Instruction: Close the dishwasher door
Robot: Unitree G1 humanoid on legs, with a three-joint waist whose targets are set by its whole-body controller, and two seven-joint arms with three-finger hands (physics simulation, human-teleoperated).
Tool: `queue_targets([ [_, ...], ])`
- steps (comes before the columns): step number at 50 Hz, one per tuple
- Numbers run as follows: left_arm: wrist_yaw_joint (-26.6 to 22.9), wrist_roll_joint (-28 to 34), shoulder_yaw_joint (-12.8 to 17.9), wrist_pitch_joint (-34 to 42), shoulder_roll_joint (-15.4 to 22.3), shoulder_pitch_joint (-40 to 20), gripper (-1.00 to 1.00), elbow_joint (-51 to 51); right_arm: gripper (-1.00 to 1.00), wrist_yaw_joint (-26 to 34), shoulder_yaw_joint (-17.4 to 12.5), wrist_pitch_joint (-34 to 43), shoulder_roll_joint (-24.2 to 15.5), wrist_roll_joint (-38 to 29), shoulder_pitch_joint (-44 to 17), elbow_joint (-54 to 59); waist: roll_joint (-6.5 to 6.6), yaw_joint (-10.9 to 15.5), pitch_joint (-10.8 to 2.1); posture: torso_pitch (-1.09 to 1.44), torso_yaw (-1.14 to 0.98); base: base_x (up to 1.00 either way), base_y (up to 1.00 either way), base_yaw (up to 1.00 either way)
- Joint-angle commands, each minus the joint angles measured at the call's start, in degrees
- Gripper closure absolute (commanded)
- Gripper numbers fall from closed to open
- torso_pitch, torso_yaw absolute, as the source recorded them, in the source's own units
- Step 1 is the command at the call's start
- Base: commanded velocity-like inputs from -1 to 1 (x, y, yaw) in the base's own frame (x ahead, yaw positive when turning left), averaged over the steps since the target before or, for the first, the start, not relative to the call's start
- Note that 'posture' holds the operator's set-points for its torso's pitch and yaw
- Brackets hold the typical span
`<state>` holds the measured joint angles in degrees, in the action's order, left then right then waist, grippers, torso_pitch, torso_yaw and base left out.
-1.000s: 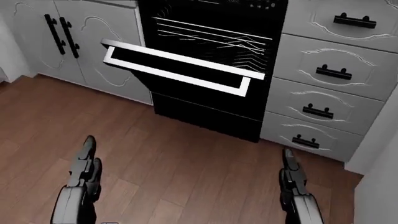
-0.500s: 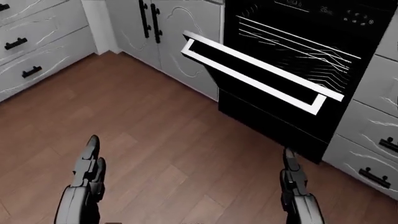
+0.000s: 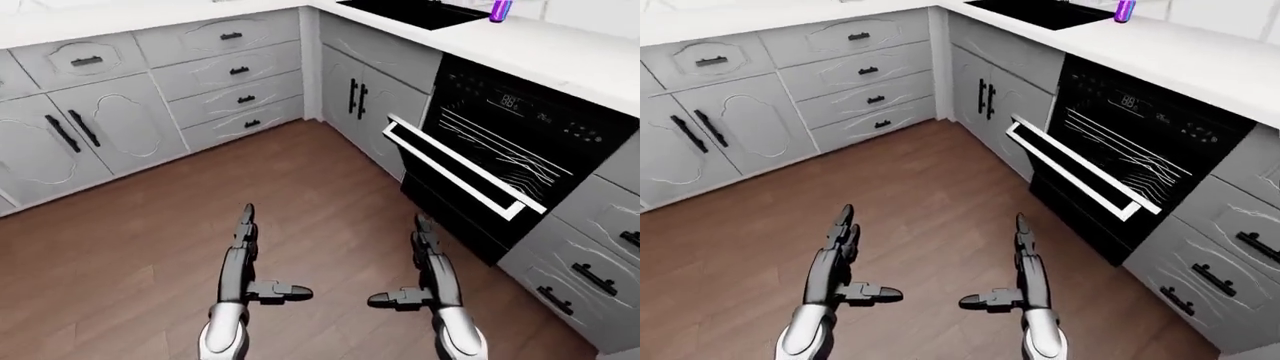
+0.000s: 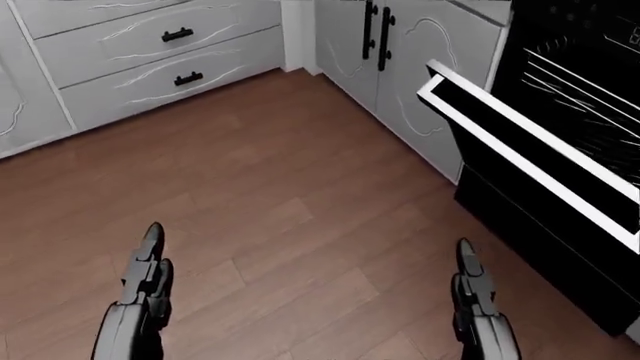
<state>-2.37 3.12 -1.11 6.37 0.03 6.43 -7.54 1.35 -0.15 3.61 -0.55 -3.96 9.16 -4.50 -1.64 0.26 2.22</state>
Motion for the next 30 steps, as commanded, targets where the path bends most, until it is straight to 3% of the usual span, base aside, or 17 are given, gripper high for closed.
queue_targets([
  [1,0.31,-0.08,0.51,-1.78,0.27,-0.74,-1.0,-2.83,-1.0,0.28,0.83,-1.59,0.27,0.04,-0.92,-2.68,0.09,0.11,-0.53,0.0,0.0,0.0,0.0,0.6],
  [6,0.29,0.0,0.37,-1.79,0.25,-0.72,-1.0,-2.78,-1.0,0.31,0.82,-1.48,0.23,0.07,-1.0,-2.69,4.59,-0.18,-0.44,0.0,0.0,0.0,0.0,0.6],
  [8,0.28,0.01,0.35,-1.91,0.25,-0.79,-1.0,-2.5,-1.0,0.31,0.86,-1.55,0.24,0.06,-1.16,-2.46,8.68,0.47,-1.95,0.0,0.0,0.0,0.0,0.61],
  [9,0.27,-0.01,0.34,-1.84,0.25,-0.79,-1.0,-2.56,-1.0,0.31,0.91,-1.44,0.25,0.02,-1.2,-2.52,5.15,1.02,-0.63,0.0,0.0,0.0,0.0,0.59],
  [10,0.28,0.03,0.34,-1.85,0.26,-0.85,-1.0,-2.5,-1.0,0.3,0.92,-1.43,0.26,0.01,-1.23,-2.47,5.96,0.99,-1.15,0.0,0.0,0.0,0.0,0.6],
  [12,0.27,-0.06,0.47,-1.81,0.3,-0.98,-1.0,-2.43,-1.0,0.28,0.95,-1.54,0.26,0.01,-1.13,-2.5,4.89,1.61,-1.66,0.0,0.0,0.0,0.0,0.6],
  [18,0.28,-0.11,0.6,-1.82,0.32,-0.95,-1.0,-2.56,-1.0,0.24,0.99,-1.71,0.27,-0.01,-0.84,-2.63,1.19,1.04,-0.34,0.0,0.0,0.0,0.0,0.6],
  [20,0.28,-0.13,0.61,-1.81,0.3,-0.91,-1.0,-2.59,-1.0,0.23,1.02,-1.53,0.28,-0.03,-0.81,-2.82,-0.71,0.8,-0.22,0.0,0.0,0.0,0.0,0.59],
  [22,0.29,-0.12,0.59,-1.78,0.29,-0.82,-1.0,-2.73,-1.0,0.25,1.06,-1.52,0.27,-0.03,-0.67,-3.01,-4.42,0.36,-1.41,0.0,0.0,0.0,0.0,0.6],
  [23,0.31,-0.08,0.58,-1.87,0.29,-0.82,-1.0,-2.61,-1.0,0.25,1.03,-1.73,0.27,0.0,-0.66,-2.76,-1.68,-0.21,-0.81,0.0,0.0,0.0,0.0,0.59],
  [25,0.3,-0.08,0.53,-1.84,0.26,-0.71,-1.0,-2.77,-1.0,0.27,1.03,-1.65,0.25,0.02,-0.63,-2.89,-2.53,0.2,-0.52,0.0,0.0,0.0,0.0,0.6],
  [27,0.31,-0.07,0.52,-1.97,0.26,-0.71,-1.0,-2.61,-1.0,0.28,1.06,-1.7,0.26,0.01,-0.67,-2.75,-1.82,0.29,-1.06,0.0,0.0,0.0,0.0,0.59],
  [30,0.31,-0.09,0.52,-1.96,0.27,-0.69,-1.0,-2.59,-1.0,0.29,1.06,-1.83,0.25,0.01,-0.65,-2.57,0.11,0.09,-0.49,0.0,0.0,0.0,0.0,0.6],
])
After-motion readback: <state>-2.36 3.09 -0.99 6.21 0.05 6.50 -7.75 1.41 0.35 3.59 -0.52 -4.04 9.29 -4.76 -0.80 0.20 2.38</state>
